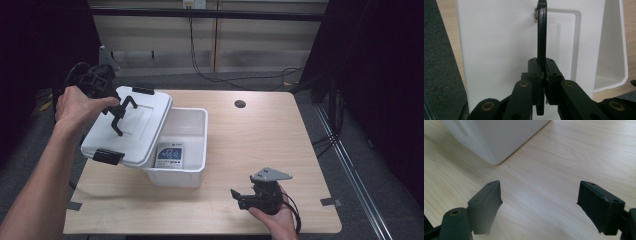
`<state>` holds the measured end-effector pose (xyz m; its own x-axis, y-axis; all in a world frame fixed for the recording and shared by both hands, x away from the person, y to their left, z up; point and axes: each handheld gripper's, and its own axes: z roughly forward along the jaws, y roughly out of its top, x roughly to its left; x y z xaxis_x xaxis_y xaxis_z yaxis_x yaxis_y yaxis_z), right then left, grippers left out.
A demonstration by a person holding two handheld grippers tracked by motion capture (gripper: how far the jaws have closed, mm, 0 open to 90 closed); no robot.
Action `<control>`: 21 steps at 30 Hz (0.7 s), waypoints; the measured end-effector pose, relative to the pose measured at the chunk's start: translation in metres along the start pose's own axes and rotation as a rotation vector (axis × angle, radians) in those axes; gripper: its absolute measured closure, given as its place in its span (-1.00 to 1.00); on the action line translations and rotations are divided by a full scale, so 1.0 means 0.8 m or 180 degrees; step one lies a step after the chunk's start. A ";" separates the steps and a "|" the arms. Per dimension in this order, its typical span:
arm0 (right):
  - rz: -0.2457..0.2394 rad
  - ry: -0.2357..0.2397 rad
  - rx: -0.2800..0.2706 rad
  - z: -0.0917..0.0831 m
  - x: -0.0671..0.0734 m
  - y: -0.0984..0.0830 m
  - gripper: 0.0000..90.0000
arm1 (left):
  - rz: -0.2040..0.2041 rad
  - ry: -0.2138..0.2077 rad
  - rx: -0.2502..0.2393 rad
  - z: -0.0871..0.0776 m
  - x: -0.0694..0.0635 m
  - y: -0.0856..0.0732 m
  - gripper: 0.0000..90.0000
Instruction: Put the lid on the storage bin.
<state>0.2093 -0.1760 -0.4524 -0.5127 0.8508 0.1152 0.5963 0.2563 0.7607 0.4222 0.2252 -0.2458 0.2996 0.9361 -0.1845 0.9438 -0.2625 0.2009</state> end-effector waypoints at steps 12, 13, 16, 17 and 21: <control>-0.0001 0.0003 -0.0002 0.000 0.000 0.000 -0.58 | 0.0061 0.0006 0.0017 0.002 -0.021 0.005 0.89; -0.0004 0.0002 -0.0004 0.000 0.000 0.000 -0.58 | 0.0075 0.0007 0.0026 0.002 -0.023 0.005 0.89; -0.0003 0.0002 -0.0003 0.000 0.000 0.000 -0.58 | 0.0063 0.0019 0.0024 0.005 -0.029 0.007 0.89; -0.0001 0.0002 -0.0001 0.000 0.000 0.000 -0.58 | 0.0071 0.0031 0.0035 0.005 -0.032 0.008 0.89; -0.0017 0.0005 0.0000 0.000 0.000 0.000 -0.58 | 0.0092 0.0039 0.0059 0.009 -0.042 0.010 0.89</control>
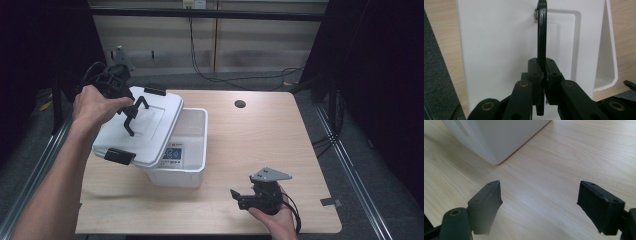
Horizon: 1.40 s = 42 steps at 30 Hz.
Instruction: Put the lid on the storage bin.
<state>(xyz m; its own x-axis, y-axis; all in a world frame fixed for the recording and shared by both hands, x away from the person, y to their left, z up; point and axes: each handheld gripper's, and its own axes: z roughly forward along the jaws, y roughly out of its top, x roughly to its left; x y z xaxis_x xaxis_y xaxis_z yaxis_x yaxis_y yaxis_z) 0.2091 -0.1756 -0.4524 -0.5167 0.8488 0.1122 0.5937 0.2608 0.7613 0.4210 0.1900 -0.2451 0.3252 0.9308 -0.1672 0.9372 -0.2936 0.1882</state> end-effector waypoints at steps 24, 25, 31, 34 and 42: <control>-0.0015 0.0016 -0.0003 -0.002 0.000 0.000 -0.58 | -0.0247 0.0145 0.0106 0.017 -0.060 0.016 0.89; -0.0009 0.0016 -0.0003 -0.002 0.000 0.000 -0.58 | -0.0266 0.0162 0.0112 0.015 -0.062 0.016 0.89; -0.0008 0.0019 -0.0002 -0.002 0.000 -0.001 -0.58 | -0.0336 0.0183 0.0037 0.010 -0.076 0.019 0.89; -0.0020 0.0023 -0.0013 -0.003 -0.001 -0.001 -0.58 | -0.0446 0.0225 0.0025 0.014 -0.077 0.018 0.89; -0.0006 0.0027 -0.0016 -0.004 -0.001 -0.001 -0.58 | -0.0568 0.0161 0.0010 0.026 -0.089 0.022 0.89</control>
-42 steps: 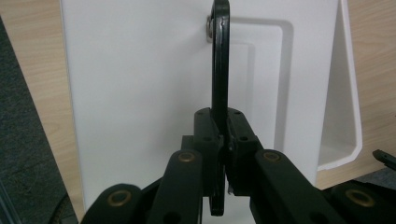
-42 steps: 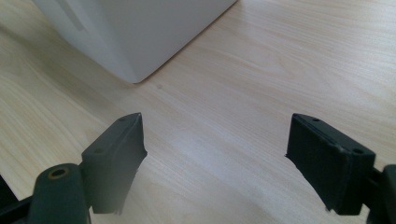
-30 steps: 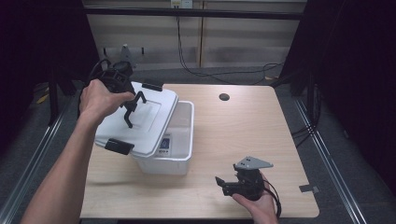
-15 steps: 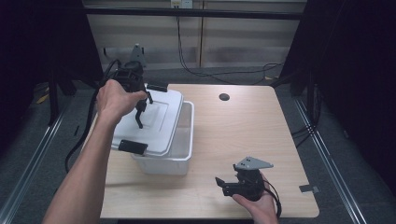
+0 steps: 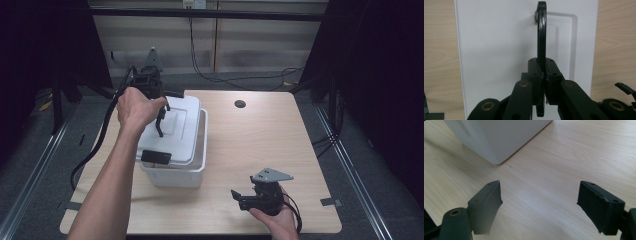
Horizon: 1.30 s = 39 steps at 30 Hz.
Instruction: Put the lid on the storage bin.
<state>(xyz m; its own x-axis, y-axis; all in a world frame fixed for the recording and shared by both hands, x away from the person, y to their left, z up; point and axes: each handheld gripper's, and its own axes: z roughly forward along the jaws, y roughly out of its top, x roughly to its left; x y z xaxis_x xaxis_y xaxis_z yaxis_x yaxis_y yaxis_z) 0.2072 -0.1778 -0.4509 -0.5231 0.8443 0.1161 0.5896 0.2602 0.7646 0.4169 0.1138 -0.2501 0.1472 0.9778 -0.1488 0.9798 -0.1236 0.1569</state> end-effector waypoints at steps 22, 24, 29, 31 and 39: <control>-0.0007 -0.0001 -0.0006 -0.001 -0.001 0.000 -0.58 | -0.0160 -0.0112 -0.0057 0.014 -0.010 0.000 0.89; -0.0003 -0.0002 -0.0001 -0.002 -0.001 -0.001 -0.58 | -0.0154 -0.0092 -0.0036 0.016 -0.011 0.001 0.89; 0.0000 0.0001 0.0004 -0.001 0.000 0.000 -0.58 | -0.0187 -0.0083 -0.0064 0.020 -0.013 0.001 0.89; -0.0012 -0.0001 0.0008 -0.001 0.000 -0.001 -0.58 | -0.0171 -0.0106 -0.0029 0.022 -0.013 0.001 0.89; -0.0016 -0.0006 0.0007 -0.001 -0.001 -0.001 -0.58 | -0.0190 -0.0072 -0.0005 0.032 -0.008 0.002 0.89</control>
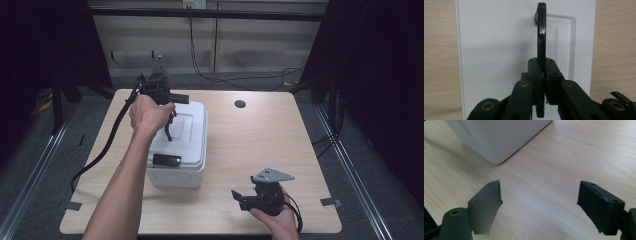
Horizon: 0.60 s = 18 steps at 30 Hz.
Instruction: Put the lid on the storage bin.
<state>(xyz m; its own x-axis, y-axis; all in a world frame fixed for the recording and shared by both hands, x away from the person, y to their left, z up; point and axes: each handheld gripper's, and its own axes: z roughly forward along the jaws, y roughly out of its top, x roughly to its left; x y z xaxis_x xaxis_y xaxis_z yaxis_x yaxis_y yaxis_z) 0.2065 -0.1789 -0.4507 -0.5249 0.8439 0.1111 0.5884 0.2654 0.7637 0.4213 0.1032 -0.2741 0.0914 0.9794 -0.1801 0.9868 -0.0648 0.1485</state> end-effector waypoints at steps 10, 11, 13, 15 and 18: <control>-0.0001 0.0005 0.0000 0.001 0.000 0.000 -0.58 | 0.0021 -0.0016 0.0042 0.009 -0.004 0.000 0.89; 0.0006 0.0007 0.0002 0.001 0.000 0.000 -0.58 | 0.0034 -0.0016 0.0066 0.010 -0.004 0.000 0.89; 0.0000 0.0013 0.0004 0.001 0.000 0.000 -0.58 | 0.0049 -0.0009 0.0061 0.013 -0.006 -0.001 0.89; -0.0009 0.0021 0.0017 0.001 0.001 0.000 -0.58 | 0.0055 -0.0009 0.0084 0.017 -0.007 -0.001 0.89; -0.0022 0.0022 0.0023 0.002 0.001 0.000 -0.58 | 0.0079 0.0021 0.0088 0.018 -0.009 -0.001 0.89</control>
<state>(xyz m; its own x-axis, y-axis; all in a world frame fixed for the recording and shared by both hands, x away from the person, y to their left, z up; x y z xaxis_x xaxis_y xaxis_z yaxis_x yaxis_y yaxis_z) 0.2070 -0.1777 -0.4512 -0.5333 0.8387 0.1104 0.5892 0.2746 0.7599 0.4222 0.0933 -0.2872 0.1152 0.9786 -0.1704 0.9875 -0.0943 0.1260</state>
